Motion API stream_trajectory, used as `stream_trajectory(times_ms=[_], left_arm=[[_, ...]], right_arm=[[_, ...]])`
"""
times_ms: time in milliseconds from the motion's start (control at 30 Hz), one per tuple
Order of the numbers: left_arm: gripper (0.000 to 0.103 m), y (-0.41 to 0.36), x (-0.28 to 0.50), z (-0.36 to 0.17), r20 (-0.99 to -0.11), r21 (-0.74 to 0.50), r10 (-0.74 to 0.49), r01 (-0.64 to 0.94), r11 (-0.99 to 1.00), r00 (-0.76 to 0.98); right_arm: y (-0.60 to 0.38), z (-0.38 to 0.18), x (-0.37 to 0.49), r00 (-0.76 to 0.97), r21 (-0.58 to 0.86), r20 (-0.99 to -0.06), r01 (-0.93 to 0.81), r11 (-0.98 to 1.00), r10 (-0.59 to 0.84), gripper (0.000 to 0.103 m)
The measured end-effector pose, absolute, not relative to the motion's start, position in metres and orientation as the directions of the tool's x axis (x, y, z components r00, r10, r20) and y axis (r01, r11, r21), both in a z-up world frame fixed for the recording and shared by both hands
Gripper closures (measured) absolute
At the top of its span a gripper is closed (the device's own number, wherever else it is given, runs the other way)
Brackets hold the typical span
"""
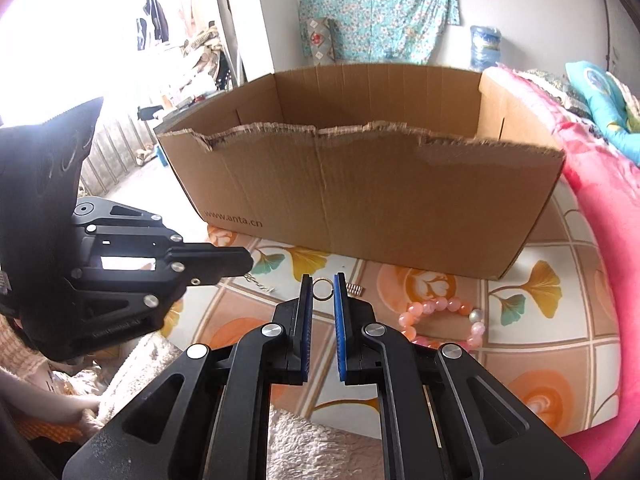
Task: Organize jewelry
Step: 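Carry both pieces over the box and open both grippers to drop them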
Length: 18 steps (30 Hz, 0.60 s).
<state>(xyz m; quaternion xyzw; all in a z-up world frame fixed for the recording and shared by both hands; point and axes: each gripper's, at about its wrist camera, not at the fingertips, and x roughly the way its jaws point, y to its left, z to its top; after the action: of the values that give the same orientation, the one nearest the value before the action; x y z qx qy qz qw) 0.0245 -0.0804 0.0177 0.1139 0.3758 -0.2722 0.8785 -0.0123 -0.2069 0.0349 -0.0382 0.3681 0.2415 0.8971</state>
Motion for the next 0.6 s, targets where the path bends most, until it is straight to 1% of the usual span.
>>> stream_trajectory(times_ms=[100,233,400,500,600], left_arm=[[0.103,-0.078,0.016,0.039,-0.691,-0.002,-0.41,0.566,0.825,0.596],[0.103,-0.073,0.011,0.074,-0.64,-0.043,-0.467,0.578,0.815,0.611],[0.103,-0.065,0.027,0.122,-0.576,-0.09,-0.53,0.596,0.798,0.622],[0.103,-0.067,0.059,0.138,-0.602,-0.13,-0.535,0.588,0.798,0.593],[0.103,-0.072,0.103,0.14,-0.68,-0.173,-0.506,0.554,0.814,0.531]], right_arm=[[-0.213,0.051,-0.019,0.641,0.107,-0.643,-0.467,0.878,0.42,0.095],[-0.224,0.079,-0.021,0.668,0.136,-0.584,-0.48,0.866,0.462,0.095],[-0.236,0.119,-0.006,0.71,0.116,-0.504,-0.509,0.853,0.493,0.095],[-0.243,0.132,0.017,0.701,0.113,-0.506,-0.524,0.844,0.503,0.095],[-0.242,0.132,0.049,0.657,0.12,-0.556,-0.542,0.831,0.509,0.095]])
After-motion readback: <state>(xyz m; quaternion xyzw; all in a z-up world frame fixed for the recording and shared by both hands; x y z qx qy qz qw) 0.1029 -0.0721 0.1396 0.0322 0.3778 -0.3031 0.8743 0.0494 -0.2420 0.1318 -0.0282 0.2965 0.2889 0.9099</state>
